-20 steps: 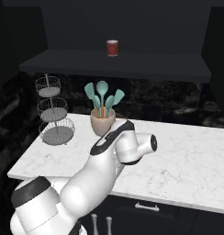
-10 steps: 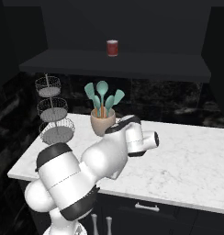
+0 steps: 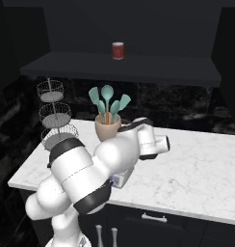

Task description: Pick the jam and place it on the digital scale for weighing, and close the cabinet.

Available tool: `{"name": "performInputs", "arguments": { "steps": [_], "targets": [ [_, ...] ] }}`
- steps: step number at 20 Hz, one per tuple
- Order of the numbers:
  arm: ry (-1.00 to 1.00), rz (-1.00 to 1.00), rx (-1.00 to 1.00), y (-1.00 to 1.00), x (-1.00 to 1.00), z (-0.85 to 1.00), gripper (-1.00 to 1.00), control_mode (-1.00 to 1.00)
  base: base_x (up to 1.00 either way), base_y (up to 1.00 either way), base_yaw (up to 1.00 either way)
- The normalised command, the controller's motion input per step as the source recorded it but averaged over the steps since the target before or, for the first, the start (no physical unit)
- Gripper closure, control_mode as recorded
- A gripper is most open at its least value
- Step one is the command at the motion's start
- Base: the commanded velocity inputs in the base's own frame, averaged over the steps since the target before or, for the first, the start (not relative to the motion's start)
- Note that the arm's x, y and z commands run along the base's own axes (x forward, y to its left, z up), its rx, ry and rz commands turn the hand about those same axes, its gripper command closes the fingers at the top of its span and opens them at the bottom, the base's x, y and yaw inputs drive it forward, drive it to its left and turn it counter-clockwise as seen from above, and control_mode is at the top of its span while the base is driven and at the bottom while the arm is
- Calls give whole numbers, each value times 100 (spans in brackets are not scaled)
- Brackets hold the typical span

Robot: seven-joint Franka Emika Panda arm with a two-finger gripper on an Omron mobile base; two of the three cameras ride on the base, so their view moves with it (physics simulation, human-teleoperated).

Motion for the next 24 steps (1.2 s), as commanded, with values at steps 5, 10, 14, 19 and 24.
{"name": "performInputs", "arguments": {
  "steps": [5, 10, 14, 19, 24],
  "targets": [
    [-5, 1, 0, 6, -42, -25, 100, -100, 0, 0, 0],
    [-7, 0, -2, 32, -16, -23, -100, -100, 0, 0, 0],
    [0, 0, 0, 0, -18, 0, -100, -100, 0, 0, 0],
    [-5, 0, 0, 0, -26, 2, -100, -100, 0, 0, 0],
    [-6, 0, 0, -7, -1, 10, -100, -100, 0, 0, 0]
  ]
}}
